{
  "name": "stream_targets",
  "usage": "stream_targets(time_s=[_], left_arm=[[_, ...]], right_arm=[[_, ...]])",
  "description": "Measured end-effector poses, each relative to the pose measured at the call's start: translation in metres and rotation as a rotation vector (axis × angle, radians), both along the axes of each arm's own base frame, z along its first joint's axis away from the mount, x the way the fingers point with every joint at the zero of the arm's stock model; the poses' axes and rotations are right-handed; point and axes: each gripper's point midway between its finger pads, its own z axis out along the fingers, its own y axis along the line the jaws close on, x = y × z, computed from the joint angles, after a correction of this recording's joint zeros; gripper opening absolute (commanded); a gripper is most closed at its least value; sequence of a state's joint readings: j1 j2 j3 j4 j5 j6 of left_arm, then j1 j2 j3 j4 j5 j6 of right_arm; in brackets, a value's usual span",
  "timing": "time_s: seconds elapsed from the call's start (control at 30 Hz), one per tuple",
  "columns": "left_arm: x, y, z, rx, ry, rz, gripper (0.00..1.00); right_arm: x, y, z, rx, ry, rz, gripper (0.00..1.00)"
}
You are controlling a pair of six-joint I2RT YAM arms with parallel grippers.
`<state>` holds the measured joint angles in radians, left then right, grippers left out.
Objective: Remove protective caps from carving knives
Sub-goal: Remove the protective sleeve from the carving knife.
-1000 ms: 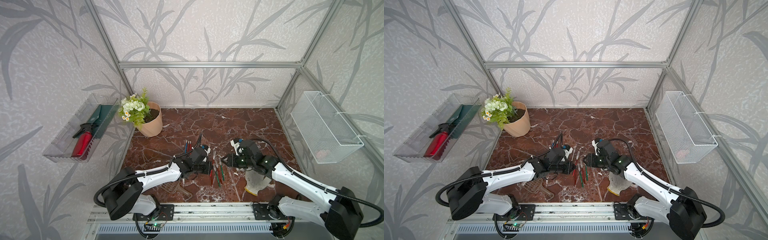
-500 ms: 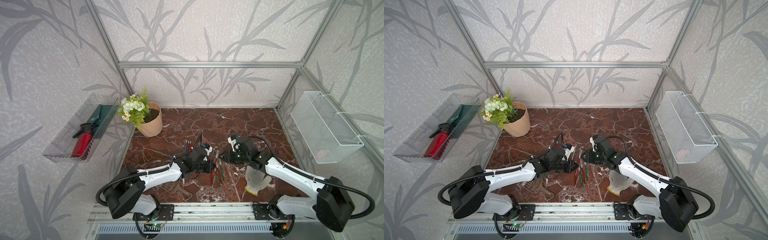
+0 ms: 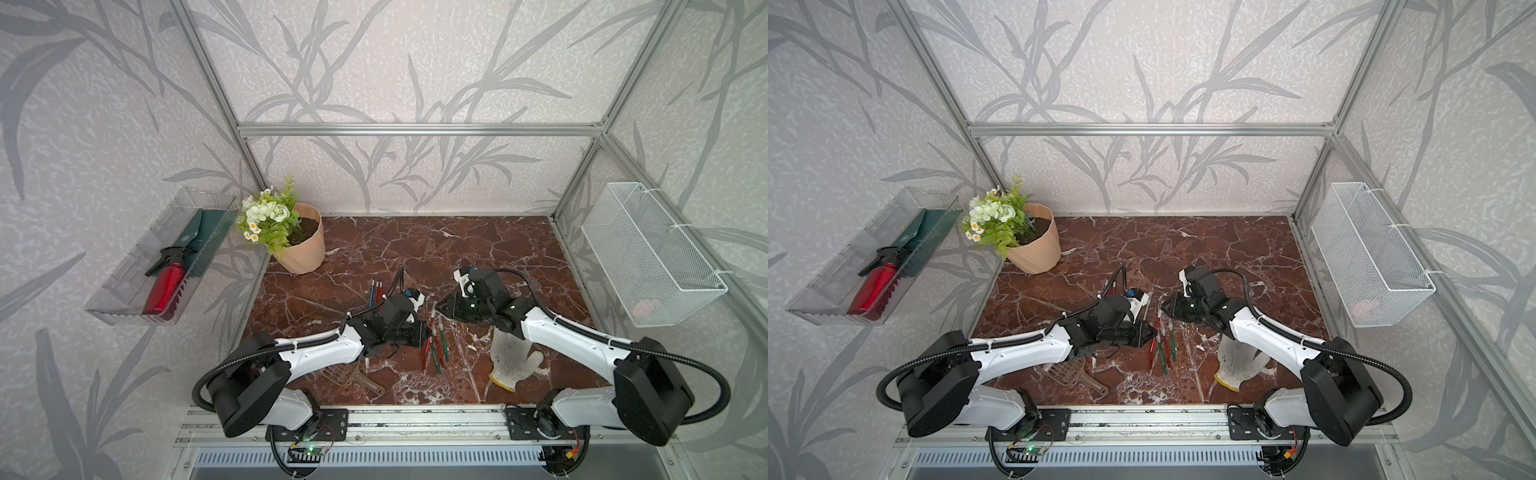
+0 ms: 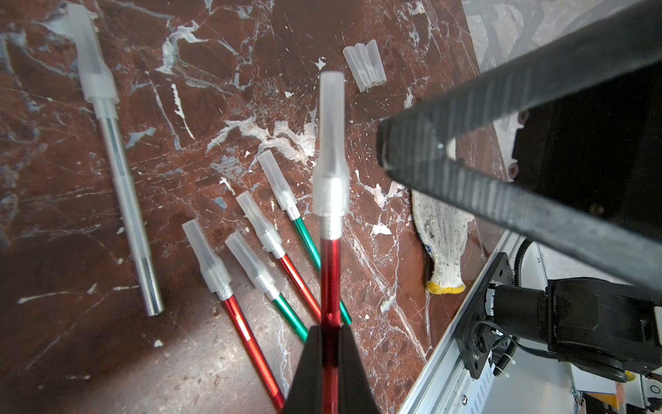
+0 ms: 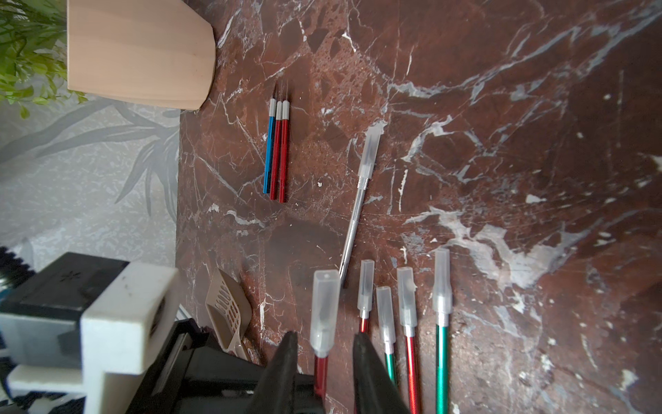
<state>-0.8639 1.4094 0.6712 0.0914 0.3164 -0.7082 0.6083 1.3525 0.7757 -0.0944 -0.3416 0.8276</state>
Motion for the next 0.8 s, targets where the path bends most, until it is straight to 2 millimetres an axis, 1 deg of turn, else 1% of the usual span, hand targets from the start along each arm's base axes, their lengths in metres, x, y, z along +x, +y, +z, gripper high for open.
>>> stream_targets(time_s=[0.3, 0.5, 0.8], left_arm=[[0.000, 0.000, 0.000, 0.000, 0.001, 0.000, 0.06], [0.000, 0.000, 0.000, 0.000, 0.002, -0.001, 0.06], [-0.002, -0.001, -0.003, 0.003, 0.013, -0.006, 0.06]], right_arm=[[0.007, 0.004, 0.005, 0.017, -0.018, -0.004, 0.25], [0.008, 0.005, 0.002, 0.015, -0.010, -0.008, 0.23], [0.012, 0.004, -0.005, 0.008, 0.001, -0.017, 0.23]])
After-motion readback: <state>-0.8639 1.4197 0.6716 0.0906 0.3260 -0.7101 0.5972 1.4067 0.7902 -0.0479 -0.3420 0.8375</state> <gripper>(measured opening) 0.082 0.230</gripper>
